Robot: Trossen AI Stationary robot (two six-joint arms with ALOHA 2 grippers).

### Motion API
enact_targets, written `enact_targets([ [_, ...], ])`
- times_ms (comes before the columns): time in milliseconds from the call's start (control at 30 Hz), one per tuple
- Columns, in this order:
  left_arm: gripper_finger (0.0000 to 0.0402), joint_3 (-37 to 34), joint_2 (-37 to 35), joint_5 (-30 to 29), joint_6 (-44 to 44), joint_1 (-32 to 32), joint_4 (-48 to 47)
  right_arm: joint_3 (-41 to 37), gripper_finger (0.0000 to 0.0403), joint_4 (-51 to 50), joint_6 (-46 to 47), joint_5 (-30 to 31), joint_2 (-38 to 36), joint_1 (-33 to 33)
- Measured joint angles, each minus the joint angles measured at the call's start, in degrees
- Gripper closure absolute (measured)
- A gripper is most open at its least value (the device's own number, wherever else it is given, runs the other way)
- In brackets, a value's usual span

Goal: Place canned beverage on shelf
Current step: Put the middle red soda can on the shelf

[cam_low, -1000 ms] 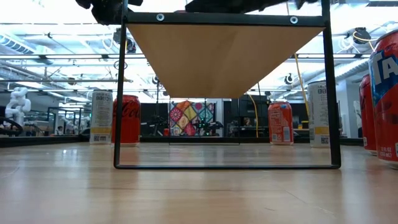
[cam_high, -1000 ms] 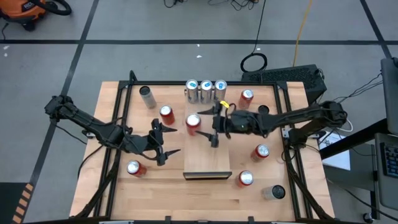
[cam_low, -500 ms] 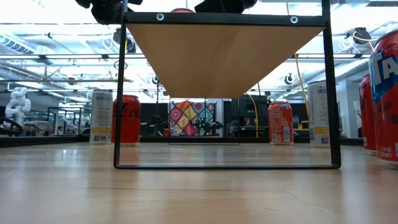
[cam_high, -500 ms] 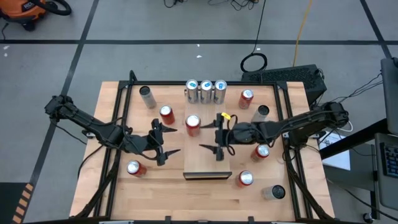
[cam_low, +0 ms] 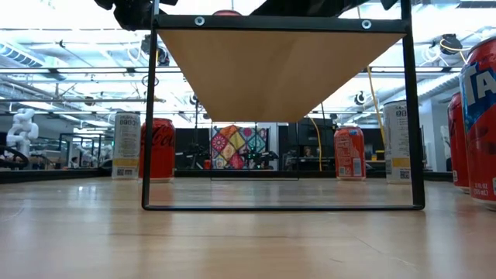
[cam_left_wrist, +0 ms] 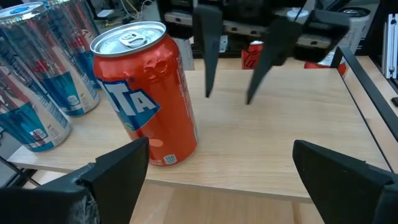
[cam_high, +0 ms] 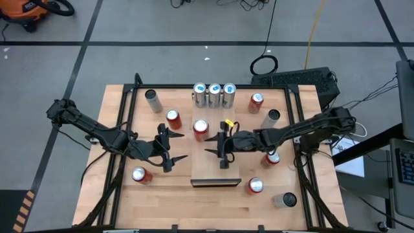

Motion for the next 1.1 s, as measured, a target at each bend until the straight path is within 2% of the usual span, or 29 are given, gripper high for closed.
enact_targets([
  [167, 0.0011, -0.02, 0.00, -0.01, -0.12, 0.00, 0.00, 0.00, 0.0290, 0.16, 0.51, 0.65, -0.10, -1.67],
  [367, 0.0011, -0.02, 0.00, 0.03, -0.12, 0.00, -0.03, 0.00, 0.0302, -2.22, 0.58, 3.42, -0.10, -3.39],
  [633, 0.0011, -0.02, 0.04, 0.32, -0.09, 0.00, -0.48, 0.00, 0.0303, -2.12, 1.71, 2.98, -0.10, -3.97],
  [700, 0.0011, -0.02, 0.04, 0.34, -0.13, -0.05, -1.05, 0.00, 0.0303, -1.83, 2.07, 1.18, -0.10, -3.40],
  [833, 0.0011, -0.04, 0.04, 0.32, -0.09, -0.07, -1.99, 0.00, 0.0303, 3.17, 3.38, -1.47, 0.37, -2.41],
  [1000, 0.0011, -0.04, 0.07, -0.22, -0.01, -0.07, -1.96, 0.00, 0.0303, 15.49, 3.38, -1.45, 4.24, -1.94],
  [1100, 0.0011, -0.04, 0.07, -0.38, -0.08, -0.07, -2.22, 0.00, 0.0304, 18.45, 3.40, -1.11, 6.67, -1.94],
])
